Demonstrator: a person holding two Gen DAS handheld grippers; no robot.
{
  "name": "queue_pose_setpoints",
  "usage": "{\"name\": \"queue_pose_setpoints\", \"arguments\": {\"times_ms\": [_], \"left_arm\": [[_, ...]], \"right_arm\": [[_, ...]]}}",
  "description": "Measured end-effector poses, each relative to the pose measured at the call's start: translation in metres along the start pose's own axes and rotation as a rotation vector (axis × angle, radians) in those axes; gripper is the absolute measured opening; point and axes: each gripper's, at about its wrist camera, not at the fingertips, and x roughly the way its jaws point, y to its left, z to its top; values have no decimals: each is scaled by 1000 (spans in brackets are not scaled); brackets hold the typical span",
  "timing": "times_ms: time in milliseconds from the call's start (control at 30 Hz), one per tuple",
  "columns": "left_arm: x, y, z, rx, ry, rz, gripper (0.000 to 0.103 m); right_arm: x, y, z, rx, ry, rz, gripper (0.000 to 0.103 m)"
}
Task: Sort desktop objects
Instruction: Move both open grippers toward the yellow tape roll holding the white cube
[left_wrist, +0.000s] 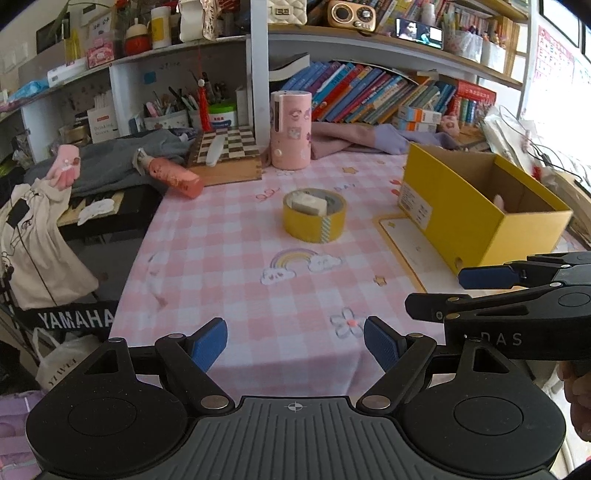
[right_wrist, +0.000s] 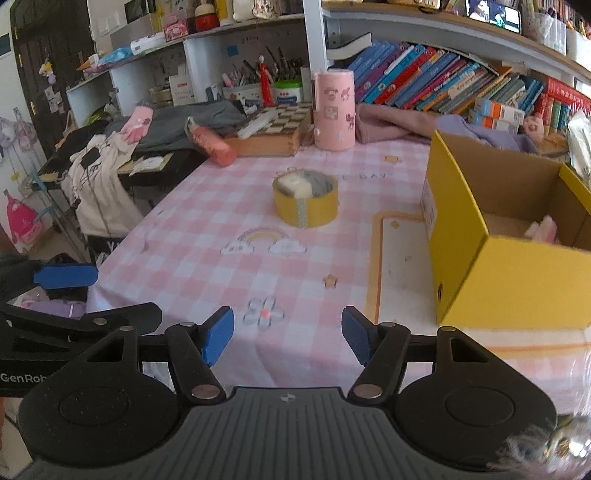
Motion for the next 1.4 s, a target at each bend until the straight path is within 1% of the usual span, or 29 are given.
{"name": "queue_pose_setpoints", "arguments": {"times_ms": [100, 233, 433, 733, 900, 1033, 1200, 1300, 1400], "left_arm": [[13, 3, 13, -3, -2, 9, 84], [33, 4, 28, 0, 0, 12, 84], [63, 6, 50, -22, 6, 15, 84], [100, 4, 79, -27, 2, 13, 84], [115, 2, 89, -24, 7, 17, 84], [128, 1, 93, -16, 21, 16, 84], [151, -5, 99, 33, 31, 0, 84], [159, -10, 102, 68, 40, -6, 84], [160, -10, 103, 77, 45, -13, 84]], "right_arm": [[11, -5, 12, 12, -16, -8, 62], [29, -13, 27, 5, -12, -14, 62], [56, -30, 53, 2, -7, -22, 62], [86, -57, 92, 47, -25, -32, 62], [100, -65, 108, 22, -34, -42, 62], [111, -74, 119, 31, -29, -45, 62], [125, -77, 130, 31, -21, -37, 62], [132, -76, 137, 26, -12, -16, 62], [141, -72, 143, 6, 16, 19, 63]]}}
